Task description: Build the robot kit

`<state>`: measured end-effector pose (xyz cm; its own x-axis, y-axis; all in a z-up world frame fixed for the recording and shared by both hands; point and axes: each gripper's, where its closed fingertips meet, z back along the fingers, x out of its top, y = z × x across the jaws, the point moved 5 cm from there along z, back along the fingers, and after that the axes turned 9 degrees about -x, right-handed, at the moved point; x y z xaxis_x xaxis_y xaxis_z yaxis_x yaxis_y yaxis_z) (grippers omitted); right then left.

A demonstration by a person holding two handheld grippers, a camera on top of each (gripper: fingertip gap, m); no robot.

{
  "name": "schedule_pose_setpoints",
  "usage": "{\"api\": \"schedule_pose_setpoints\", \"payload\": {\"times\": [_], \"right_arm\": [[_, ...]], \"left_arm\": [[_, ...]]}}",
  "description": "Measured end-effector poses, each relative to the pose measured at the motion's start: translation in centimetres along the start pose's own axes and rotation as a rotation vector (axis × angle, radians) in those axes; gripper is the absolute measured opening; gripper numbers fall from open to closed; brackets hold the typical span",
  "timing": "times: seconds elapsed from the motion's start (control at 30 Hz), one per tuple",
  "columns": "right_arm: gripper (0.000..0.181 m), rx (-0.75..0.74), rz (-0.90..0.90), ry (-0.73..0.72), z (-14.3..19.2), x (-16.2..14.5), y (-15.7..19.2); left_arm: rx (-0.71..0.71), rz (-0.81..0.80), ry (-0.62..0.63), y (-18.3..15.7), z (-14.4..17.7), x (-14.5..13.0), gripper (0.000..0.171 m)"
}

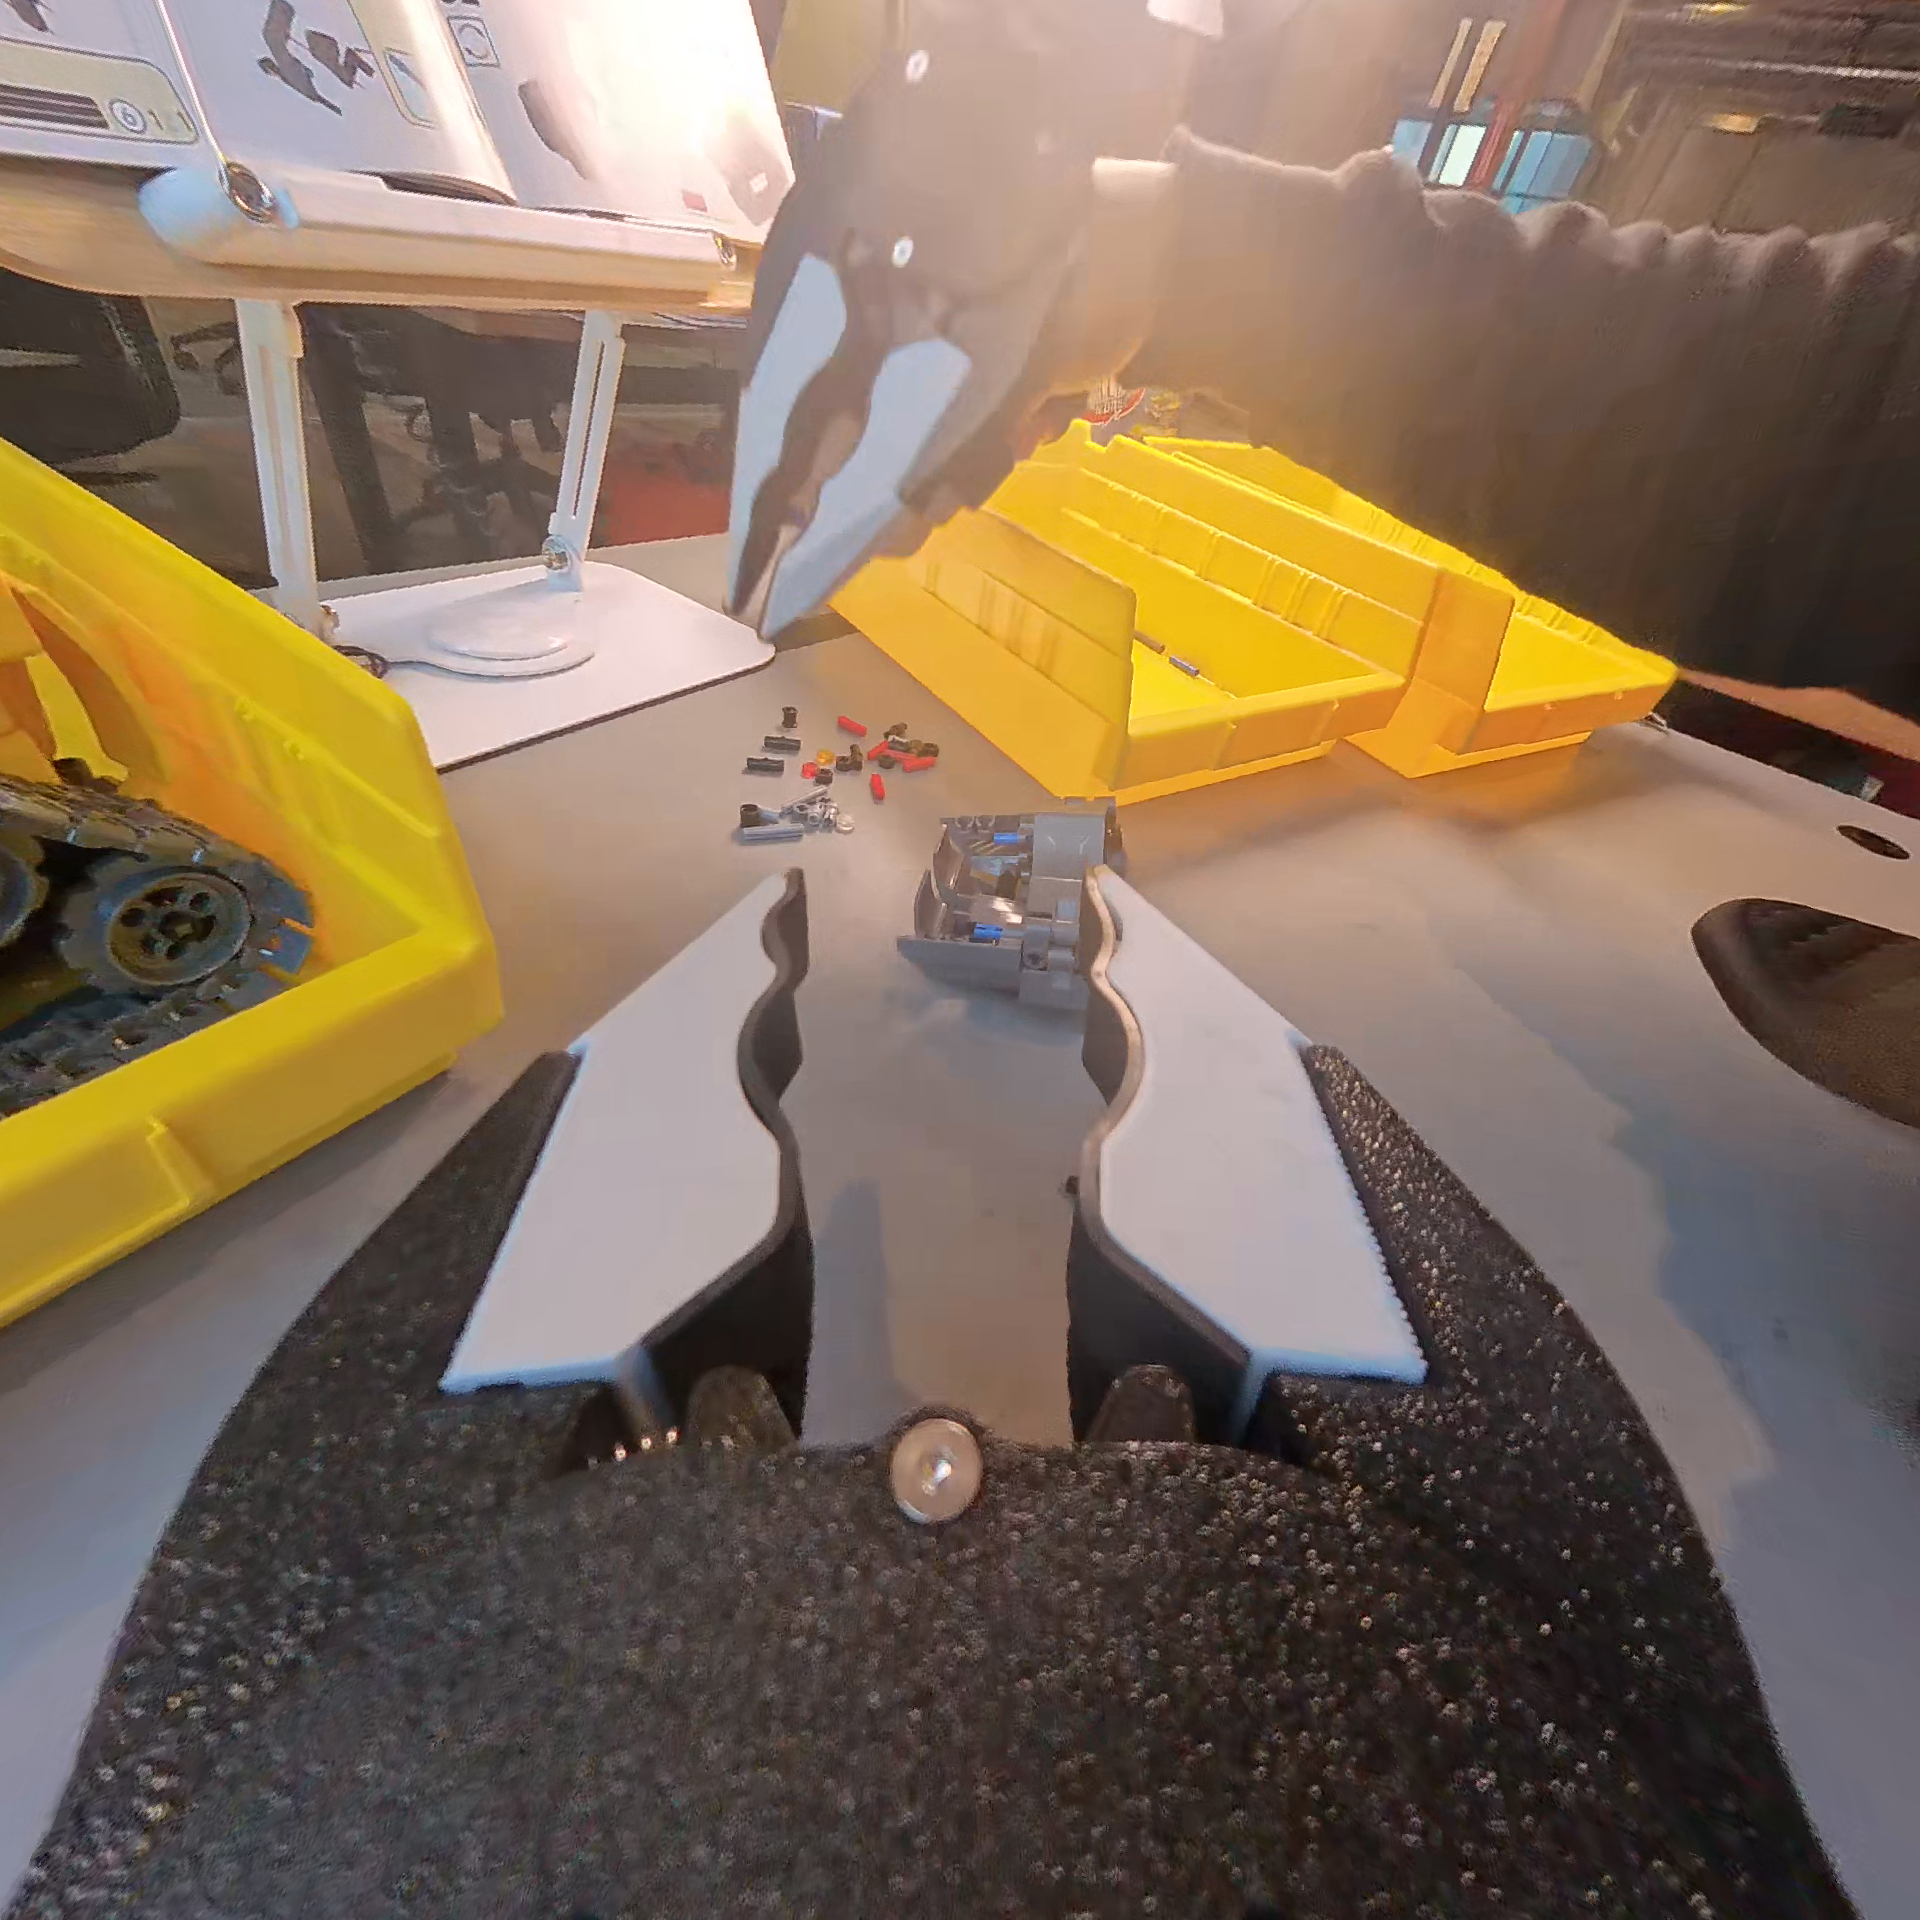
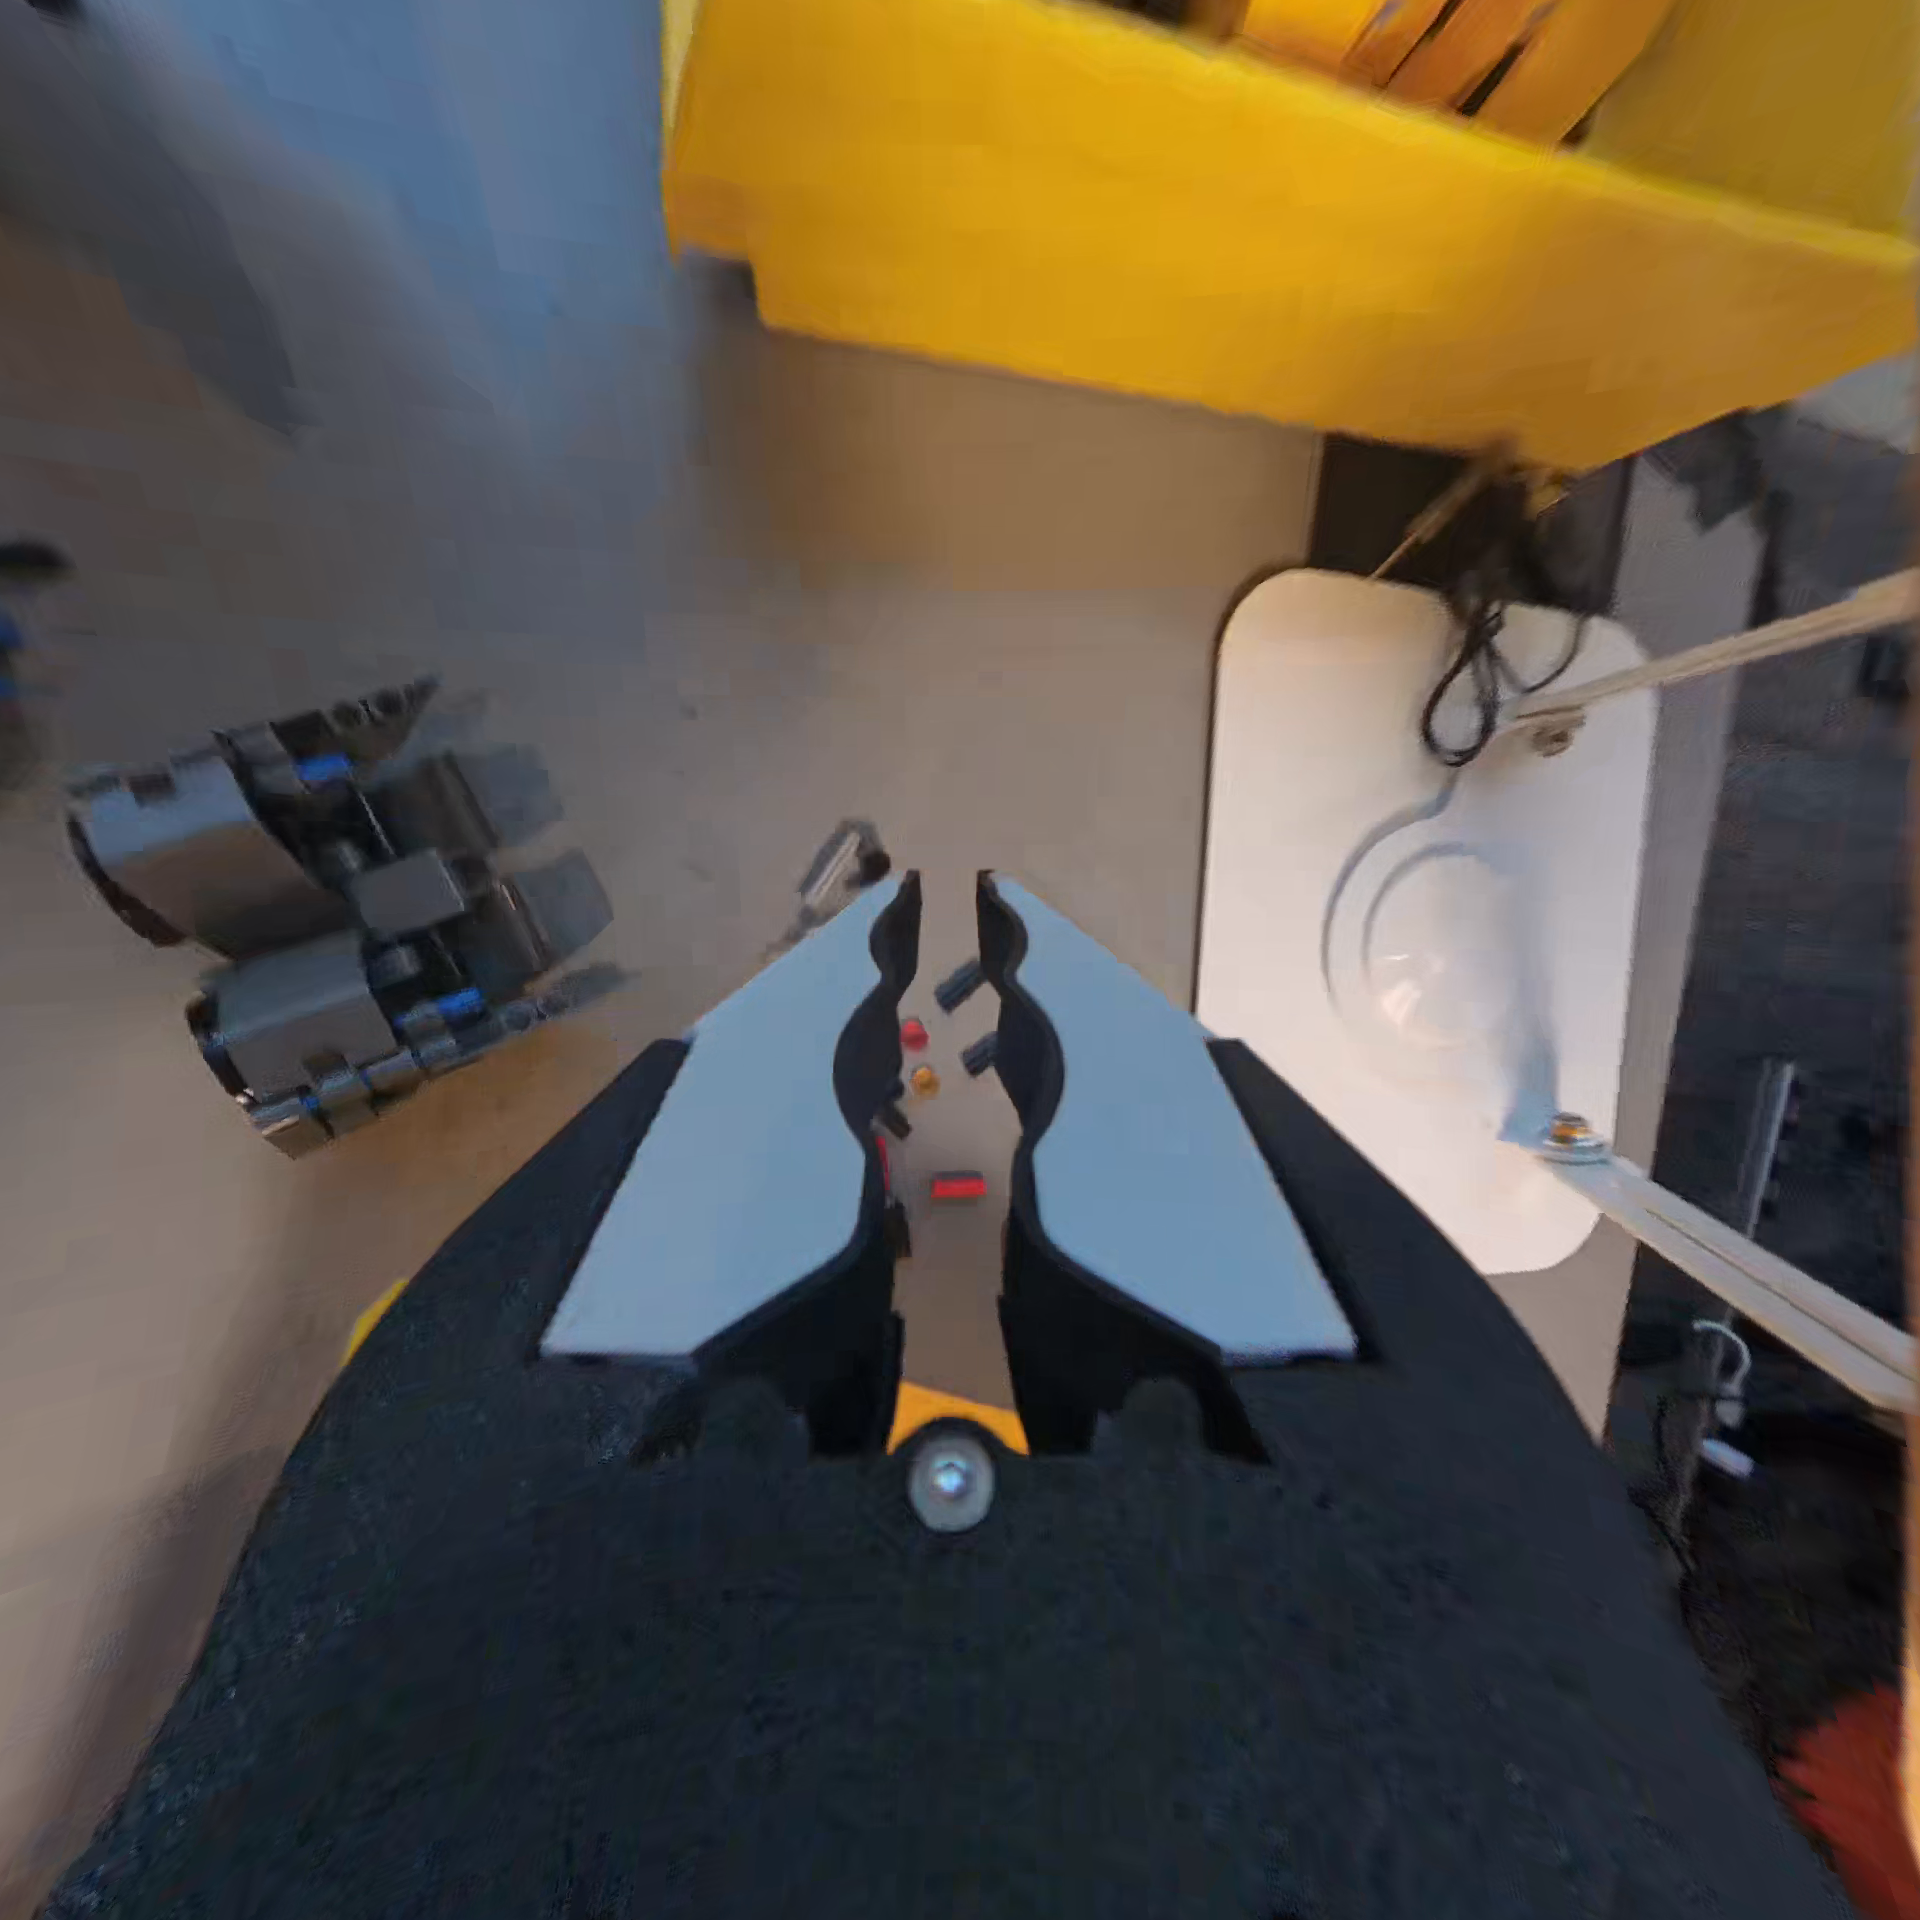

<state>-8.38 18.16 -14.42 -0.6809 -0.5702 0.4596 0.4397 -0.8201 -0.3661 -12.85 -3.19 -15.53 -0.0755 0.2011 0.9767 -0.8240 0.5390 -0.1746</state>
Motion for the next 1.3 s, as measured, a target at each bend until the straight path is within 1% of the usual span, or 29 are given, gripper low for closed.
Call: {"api": "schedule_pose_setpoints", "payload": {"times": [0.07, 0.17, 0.27, 0.43, 0.77, 1.03, 1.2, 1.3], "right_arm": [[0.009, 0.076, 0.031, 0.123, -1.7, -1.8, 0.7], [0.005, 0.179, 0.072, 0.255, -2.8, -3.7, 1.4], [0.003, 0.241, 0.107, 0.321, -3.0, -4.3, 2.0], [0.002, 0.262, 0.168, 0.432, -3.6, -5.5, 2.5], [0.003, 0.247, 0.187, 0.463, -4.3, -5.3, 2.4], [0.003, 0.257, 0.182, 0.443, -4.6, -4.7, 2.6], [0.0, 0.275, 0.188, 0.428, -4.5, -4.4, 3.2], [0.002, 0.275, 0.177, 0.408, -4.3, -4.3, 3.1]], "left_arm": [[0.013, -0.02, 0.01, 0.0, 0.1, 0.0, 0.051], [0.02, -0.024, 0.015, 0.2, 0.2, 0.1, 0.051], [0.009, 0.0, 0.016, 0.3, 0.2, -0.1, 0.051], [-0.005, 0.015, 0.016, 0.2, 0.1, -0.1, 0.051], [-0.012, 0.015, 0.02, 0.1, 0.1, -0.1, 0.05], [-0.016, 0.018, 0.024, 0.1, 0.0, -0.1, 0.05], [-0.019, 0.022, 0.028, 0.1, 0.0, -0.2, 0.05], [-0.019, 0.02, 0.028, 0.1, 0.0, -0.2, 0.05]]}}
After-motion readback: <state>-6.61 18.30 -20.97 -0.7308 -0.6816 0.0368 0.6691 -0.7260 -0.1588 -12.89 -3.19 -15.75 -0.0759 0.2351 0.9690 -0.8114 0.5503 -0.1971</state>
